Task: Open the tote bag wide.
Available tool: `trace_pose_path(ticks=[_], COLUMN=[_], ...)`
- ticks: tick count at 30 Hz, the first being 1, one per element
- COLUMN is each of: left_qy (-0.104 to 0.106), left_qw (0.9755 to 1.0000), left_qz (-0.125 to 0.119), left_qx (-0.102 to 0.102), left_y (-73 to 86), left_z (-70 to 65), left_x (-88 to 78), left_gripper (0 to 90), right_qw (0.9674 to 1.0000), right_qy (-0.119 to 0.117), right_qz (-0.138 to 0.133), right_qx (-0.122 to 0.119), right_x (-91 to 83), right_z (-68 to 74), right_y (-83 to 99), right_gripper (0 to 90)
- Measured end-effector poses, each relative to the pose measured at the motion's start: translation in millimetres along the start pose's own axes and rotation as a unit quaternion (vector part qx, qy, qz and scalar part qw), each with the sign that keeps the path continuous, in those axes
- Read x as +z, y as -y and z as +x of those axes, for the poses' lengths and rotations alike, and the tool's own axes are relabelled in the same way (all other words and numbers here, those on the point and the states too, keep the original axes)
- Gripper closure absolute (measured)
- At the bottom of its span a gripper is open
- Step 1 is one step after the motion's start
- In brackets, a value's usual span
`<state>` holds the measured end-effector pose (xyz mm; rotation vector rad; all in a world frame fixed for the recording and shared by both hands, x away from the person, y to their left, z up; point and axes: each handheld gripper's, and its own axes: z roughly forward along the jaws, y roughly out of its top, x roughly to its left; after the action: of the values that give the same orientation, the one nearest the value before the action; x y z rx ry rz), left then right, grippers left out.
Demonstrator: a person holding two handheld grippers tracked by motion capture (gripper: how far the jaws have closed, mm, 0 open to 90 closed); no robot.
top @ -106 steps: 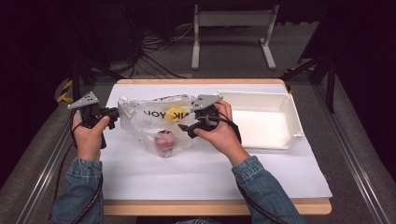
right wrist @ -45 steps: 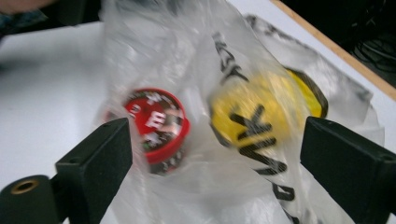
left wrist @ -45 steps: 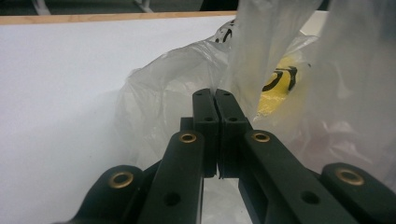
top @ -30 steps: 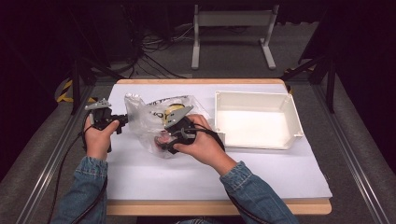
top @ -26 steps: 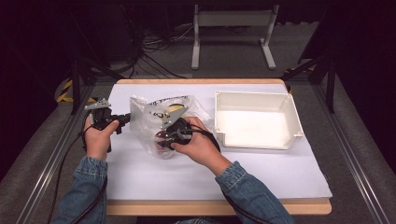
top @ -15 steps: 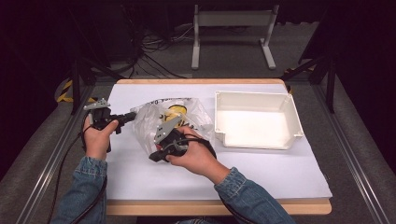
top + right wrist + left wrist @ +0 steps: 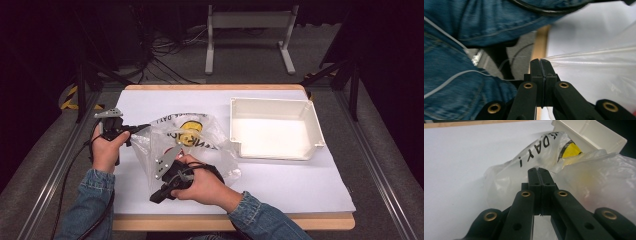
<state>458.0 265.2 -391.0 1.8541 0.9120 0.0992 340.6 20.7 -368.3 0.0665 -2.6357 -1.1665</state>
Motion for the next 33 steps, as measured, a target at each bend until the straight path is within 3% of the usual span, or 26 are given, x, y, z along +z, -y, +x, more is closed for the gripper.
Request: trace_pose_path(ticks=[1,3,6,7,8,9,12,13,15,17,18,19,23,25,33], left_qy=[0.0,0.009,-0.001,-0.003,-0.001,-0.001,-0.001,0.002,0.005,0.007,0.006,0.006,0.007,0.009,0.011], left_qw=[1.0,0.9998,0.9996,0.9995,0.9995,0.9995,0.9996,0.9996,0.9996,0.9996,0.9996,0.9996,0.9995,0.9995,0.9992], left_qz=[0.0,0.016,0.026,0.027,0.026,0.026,0.024,0.024,0.024,0.024,0.023,0.026,0.027,0.029,0.034], left_qx=[0.0,-0.003,-0.009,-0.012,-0.018,-0.017,-0.016,-0.013,-0.01,-0.009,-0.012,-0.01,-0.014,-0.012,-0.015], left_y=[0.0,0.8,5.0,6.8,8.4,8.6,8.7,8.3,8.5,8.8,9.2,9.7,11.3,11.6,15.4], left_z=[0.0,-2.9,0.5,3.3,4.8,5.7,6.2,6.0,4.9,5.0,4.6,5.0,4.9,5.0,7.8], left_x=[0.0,1.5,4.3,4.5,4.2,3.6,1.9,0.8,-0.2,-0.4,-0.5,-1.1,-1.7,-1.6,1.5], left_gripper=[90.0,90.0,90.0,90.0,90.0,90.0,89.9,89.9,89.7,89.6,89.6,89.6,89.5,89.5,88.7], right_qw=[1.0,0.9997,0.9998,0.9997,0.9998,0.9995,0.9969,0.9969,0.9911,0.9873,0.9873,0.9852,0.9705,0.9651,0.9583], right_qy=[0.0,-0.023,-0.02,-0.021,-0.005,0.026,0.059,0.059,0.103,0.122,0.122,0.134,0.218,0.239,0.264], right_qz=[0.0,-0.012,0.004,0.002,-0.002,-0.01,-0.046,-0.046,-0.081,-0.097,-0.097,-0.101,-0.081,-0.068,-0.019], right_qx=[0.0,-0.004,0.0,0.01,0.019,0.017,0.026,0.026,0.024,0.029,0.029,0.035,0.064,0.083,0.107], right_x=[0.0,1.5,6.1,7.1,6.7,4.8,-5.8,-5.8,-26.2,-37.1,-37.1,-43.0,-57.1,-57.7,-43.0], right_z=[0.0,5.2,4.6,2.8,1.6,1.2,1.4,1.4,2.9,3.6,3.6,4.1,2.6,-0.1,-17.2], right_y=[0.0,-2.9,-1.0,0.8,2.6,3.1,0.9,0.9,-4.1,-4.8,-4.8,-4.4,6.2,15.1,47.1], right_gripper=[90.0,90.0,87.4,81.9,67.6,58.9,40.6,40.6,33.6,35.2,35.2,37.9,34.4,33.0,12.4])
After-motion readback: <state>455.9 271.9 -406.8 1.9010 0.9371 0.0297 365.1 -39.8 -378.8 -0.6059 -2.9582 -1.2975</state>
